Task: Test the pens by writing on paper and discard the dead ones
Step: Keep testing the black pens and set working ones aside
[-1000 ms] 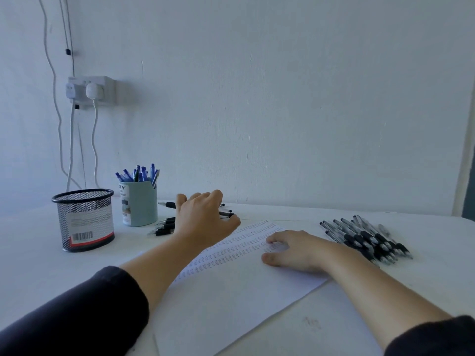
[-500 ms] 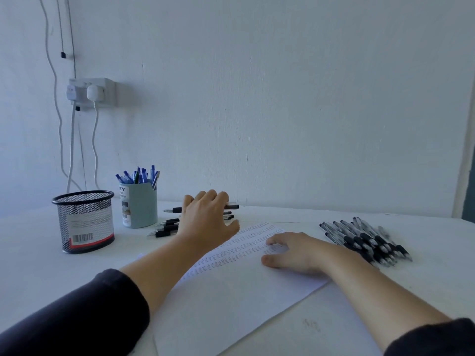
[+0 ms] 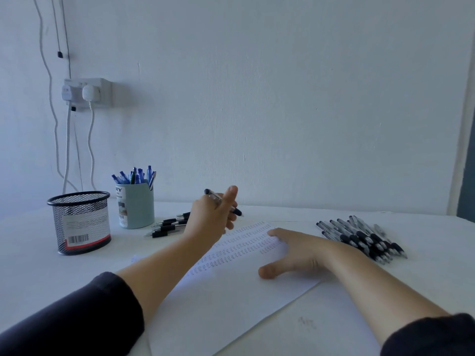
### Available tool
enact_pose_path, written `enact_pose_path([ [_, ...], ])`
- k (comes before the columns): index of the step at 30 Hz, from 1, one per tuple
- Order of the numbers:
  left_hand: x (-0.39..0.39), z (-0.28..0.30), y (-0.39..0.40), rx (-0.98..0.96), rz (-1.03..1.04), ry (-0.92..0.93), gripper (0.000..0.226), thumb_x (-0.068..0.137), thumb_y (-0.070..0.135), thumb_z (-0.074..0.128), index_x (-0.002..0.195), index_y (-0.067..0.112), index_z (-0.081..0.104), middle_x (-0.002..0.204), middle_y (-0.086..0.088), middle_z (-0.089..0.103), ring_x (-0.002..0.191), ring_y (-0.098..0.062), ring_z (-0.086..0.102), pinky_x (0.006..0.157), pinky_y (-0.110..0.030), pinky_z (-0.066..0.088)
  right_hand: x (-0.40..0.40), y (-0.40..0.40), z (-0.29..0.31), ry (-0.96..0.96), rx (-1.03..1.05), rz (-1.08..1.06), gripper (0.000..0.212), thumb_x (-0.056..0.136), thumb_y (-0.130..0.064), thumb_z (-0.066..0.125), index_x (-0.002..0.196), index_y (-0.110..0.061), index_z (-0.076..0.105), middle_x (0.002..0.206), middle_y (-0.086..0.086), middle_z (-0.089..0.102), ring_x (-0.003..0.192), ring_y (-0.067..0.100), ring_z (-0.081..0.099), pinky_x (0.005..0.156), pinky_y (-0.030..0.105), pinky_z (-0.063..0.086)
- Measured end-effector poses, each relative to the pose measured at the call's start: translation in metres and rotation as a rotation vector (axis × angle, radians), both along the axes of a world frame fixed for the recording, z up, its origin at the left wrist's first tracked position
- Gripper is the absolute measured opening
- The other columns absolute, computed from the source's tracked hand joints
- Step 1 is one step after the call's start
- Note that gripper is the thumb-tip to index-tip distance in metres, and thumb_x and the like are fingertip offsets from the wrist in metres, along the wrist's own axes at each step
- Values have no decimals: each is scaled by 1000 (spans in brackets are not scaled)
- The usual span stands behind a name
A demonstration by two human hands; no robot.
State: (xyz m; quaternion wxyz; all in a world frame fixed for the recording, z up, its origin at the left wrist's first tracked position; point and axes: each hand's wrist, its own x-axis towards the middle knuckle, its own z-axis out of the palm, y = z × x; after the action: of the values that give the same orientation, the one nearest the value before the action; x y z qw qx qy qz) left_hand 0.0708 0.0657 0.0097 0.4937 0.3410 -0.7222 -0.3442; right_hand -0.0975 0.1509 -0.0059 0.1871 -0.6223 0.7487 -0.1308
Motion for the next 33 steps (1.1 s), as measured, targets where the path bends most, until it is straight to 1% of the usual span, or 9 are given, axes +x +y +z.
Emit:
enact_pose_path([
  [2, -4, -1, 1, 198, -80, 131, 24, 89, 26, 66, 81, 3, 65, 69, -11, 66, 53, -15, 61, 51, -26, 54, 0, 2, 1, -16, -9, -6, 115, 63, -64, 76, 152, -31, 11, 158, -11, 16, 143, 10, 22, 115, 32, 21],
  [4, -6, -2, 2, 279, -94, 137, 14, 81, 8, 73, 74, 5, 62, 61, -7, 59, 47, -14, 51, 44, -23, 46, 1, 3, 1, -24, -12, -7, 114, 64, -62, 76, 152, -30, 11, 158, -12, 17, 143, 10, 22, 115, 31, 21],
  [7, -13, -7, 9, 372, -75, 125, 23, 87, 10, 65, 67, 10, 53, 53, -2, 47, 42, -11, 35, 40, -19, 28, 3, 2, 1, -23, -7, -8, 114, 64, -63, 75, 152, -30, 13, 158, -11, 16, 143, 10, 22, 116, 32, 20],
  [11, -22, -9, 19, 478, -90, 194, 26, 95, 17, 48, 75, 4, 58, 60, -12, 62, 44, -18, 50, 42, -21, 38, 4, 1, -1, 1, 11, -7, 116, 60, -69, 73, 152, -28, 16, 159, -13, 11, 144, 9, 20, 116, 32, 19],
  [13, -25, -14, 19, 462, -80, 154, 24, 95, 21, 52, 83, 2, 60, 66, -15, 65, 46, -19, 57, 42, -21, 44, 5, 2, -1, 28, 8, -2, 114, 62, -71, 70, 152, -26, 18, 159, -13, 8, 144, 9, 17, 116, 31, 18],
  [17, -26, -21, 16, 367, 0, 6, 3, 81, 4, 61, 80, 4, 59, 60, -13, 62, 42, -17, 52, 39, -19, 41, 5, 3, -1, 101, 26, -23, 109, 64, -76, 64, 151, -30, 18, 160, -7, 5, 147, 15, 7, 118, 39, 12],
  [24, -26, -22, 14, 249, 89, -177, 8, 71, 8, 61, 63, 9, 59, 54, -6, 64, 39, -13, 43, 42, -17, 33, 8, 8, 1, 167, 70, -51, 105, 69, -77, 57, 152, -31, 10, 161, -4, 3, 148, 16, -2, 117, 43, 2],
  [29, -27, -23, 14, 211, 119, -236, 6, 69, 9, 60, 64, 8, 64, 49, -3, 61, 42, -12, 44, 45, -16, 35, 4, 2, -2, 196, 85, -42, 113, 63, -83, 56, 152, -31, 10, 160, -9, 5, 148, 12, -1, 119, 45, 2],
  [33, -27, -23, 15, 190, 131, -262, 8, 69, 8, 59, 61, 10, 62, 49, -2, 61, 46, -12, 47, 49, -18, 39, 1, -2, -4, 176, 111, -53, 131, 43, -91, 56, 152, -34, 10, 161, -7, 4, 148, 16, 4, 118, 45, 8],
])
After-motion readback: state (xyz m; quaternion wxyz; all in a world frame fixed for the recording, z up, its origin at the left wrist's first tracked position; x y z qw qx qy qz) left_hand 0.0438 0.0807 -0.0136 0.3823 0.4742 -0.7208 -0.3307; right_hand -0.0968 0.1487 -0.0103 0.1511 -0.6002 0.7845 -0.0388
